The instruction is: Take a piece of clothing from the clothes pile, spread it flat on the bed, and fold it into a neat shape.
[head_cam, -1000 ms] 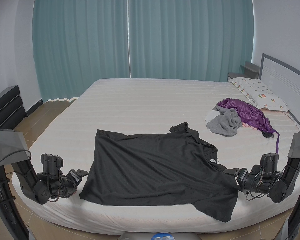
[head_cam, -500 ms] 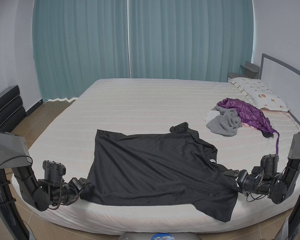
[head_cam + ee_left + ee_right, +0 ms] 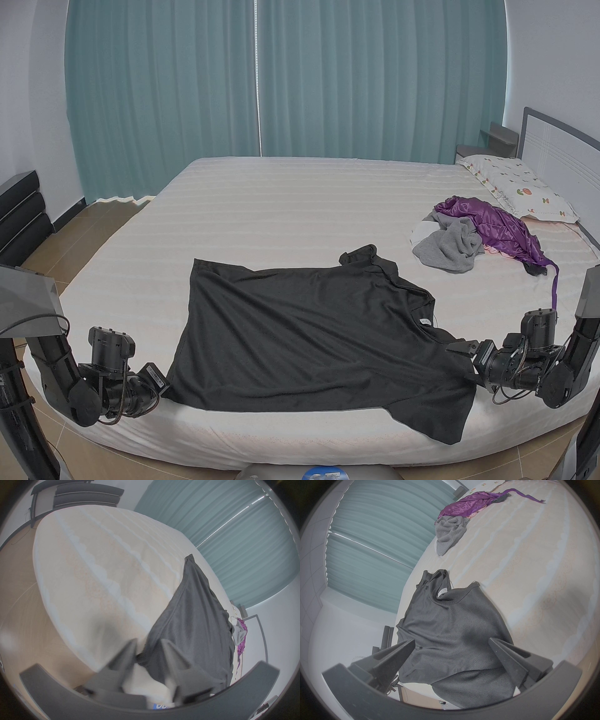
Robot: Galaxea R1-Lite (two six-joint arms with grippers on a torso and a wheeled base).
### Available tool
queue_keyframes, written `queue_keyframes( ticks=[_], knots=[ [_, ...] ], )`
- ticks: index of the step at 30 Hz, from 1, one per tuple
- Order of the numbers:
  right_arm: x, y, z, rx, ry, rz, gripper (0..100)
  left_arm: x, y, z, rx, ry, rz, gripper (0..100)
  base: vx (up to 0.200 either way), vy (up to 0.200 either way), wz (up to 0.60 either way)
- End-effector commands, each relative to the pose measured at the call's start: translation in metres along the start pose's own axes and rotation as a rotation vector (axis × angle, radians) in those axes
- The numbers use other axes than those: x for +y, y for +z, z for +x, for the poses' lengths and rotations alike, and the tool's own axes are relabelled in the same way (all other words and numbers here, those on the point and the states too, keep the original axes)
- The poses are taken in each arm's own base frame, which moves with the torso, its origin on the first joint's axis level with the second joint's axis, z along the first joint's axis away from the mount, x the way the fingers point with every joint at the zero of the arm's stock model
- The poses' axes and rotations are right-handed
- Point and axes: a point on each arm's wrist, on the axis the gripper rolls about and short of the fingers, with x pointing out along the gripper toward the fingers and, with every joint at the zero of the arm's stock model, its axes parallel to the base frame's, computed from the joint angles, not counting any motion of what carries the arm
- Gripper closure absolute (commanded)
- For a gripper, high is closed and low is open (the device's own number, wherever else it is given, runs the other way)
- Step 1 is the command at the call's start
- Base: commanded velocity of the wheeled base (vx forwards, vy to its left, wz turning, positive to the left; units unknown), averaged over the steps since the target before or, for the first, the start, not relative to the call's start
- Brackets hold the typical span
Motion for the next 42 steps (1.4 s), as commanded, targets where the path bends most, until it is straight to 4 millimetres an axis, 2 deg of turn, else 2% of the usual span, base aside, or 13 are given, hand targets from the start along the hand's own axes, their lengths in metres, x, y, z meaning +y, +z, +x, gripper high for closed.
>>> queue_keyframes(
  ticks=[1, 6, 22, 42],
  knots=[
    [0.0, 0.0, 0.0, 0.001, 0.001, 0.0, 0, 0.007, -0.007, -0.004, 0.022, 0.032, 0.008, 100, 0.0, 0.0, 0.0],
    [0.0, 0.0, 0.0, -0.001, 0.001, -0.004, 0, 0.007, -0.007, -0.006, 0.014, 0.031, 0.009, 100, 0.0, 0.0, 0.0],
    [-0.002, 0.004, 0.0, -0.048, -0.033, -0.023, 0, 0.008, 0.0, -0.033, -0.063, 0.017, 0.052, 100, 0.0, 0.0, 0.0],
    [-0.013, -0.008, 0.0, -0.048, -0.16, -0.154, 0, 0.009, -0.001, -0.031, -0.063, 0.023, 0.069, 100, 0.0, 0.0, 0.0]
  ],
)
